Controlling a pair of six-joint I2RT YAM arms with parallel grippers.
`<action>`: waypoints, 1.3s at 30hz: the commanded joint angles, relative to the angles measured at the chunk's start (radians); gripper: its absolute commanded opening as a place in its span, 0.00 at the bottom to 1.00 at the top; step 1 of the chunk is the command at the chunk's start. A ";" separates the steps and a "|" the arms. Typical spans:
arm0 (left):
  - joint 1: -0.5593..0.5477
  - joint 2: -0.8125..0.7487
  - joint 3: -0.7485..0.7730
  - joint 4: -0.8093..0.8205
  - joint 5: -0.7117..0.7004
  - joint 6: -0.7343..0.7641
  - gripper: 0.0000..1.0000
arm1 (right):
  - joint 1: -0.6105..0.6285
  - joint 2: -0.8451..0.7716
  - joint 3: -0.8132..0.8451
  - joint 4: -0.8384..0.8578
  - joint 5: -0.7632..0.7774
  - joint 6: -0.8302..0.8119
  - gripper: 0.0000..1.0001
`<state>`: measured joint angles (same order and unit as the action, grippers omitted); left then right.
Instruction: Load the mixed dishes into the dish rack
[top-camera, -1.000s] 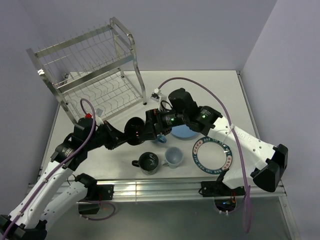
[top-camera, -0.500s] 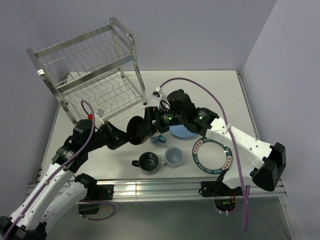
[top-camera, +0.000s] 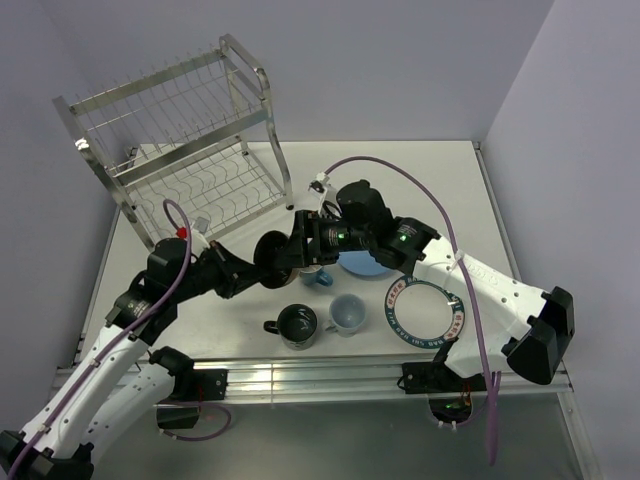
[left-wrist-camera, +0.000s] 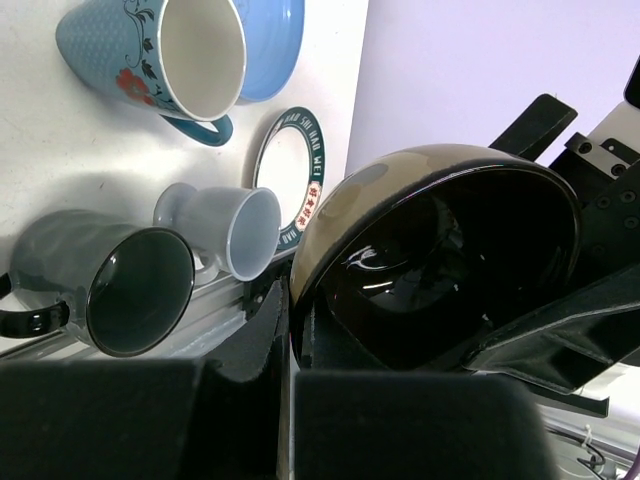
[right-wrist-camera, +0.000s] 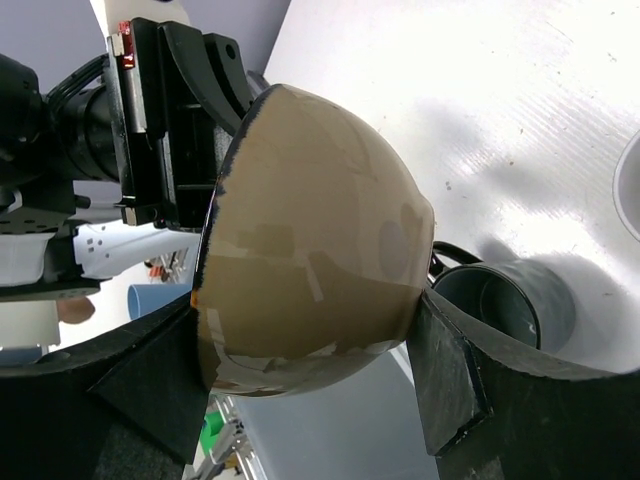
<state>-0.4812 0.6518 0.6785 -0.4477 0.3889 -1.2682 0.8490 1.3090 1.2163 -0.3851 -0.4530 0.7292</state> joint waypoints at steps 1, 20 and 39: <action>-0.004 0.000 0.030 0.098 0.045 0.020 0.04 | 0.015 -0.043 -0.014 0.032 0.030 -0.001 0.00; -0.002 -0.133 0.283 -0.466 -0.280 0.059 0.70 | 0.068 0.028 0.078 -0.045 0.339 -0.258 0.00; -0.003 -0.012 0.774 -0.648 -0.317 0.202 0.70 | 0.136 0.464 0.245 0.535 0.821 -0.635 0.00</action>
<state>-0.4816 0.6239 1.4128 -1.1545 0.0177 -1.1393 0.9638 1.7370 1.3678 -0.0994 0.2584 0.2008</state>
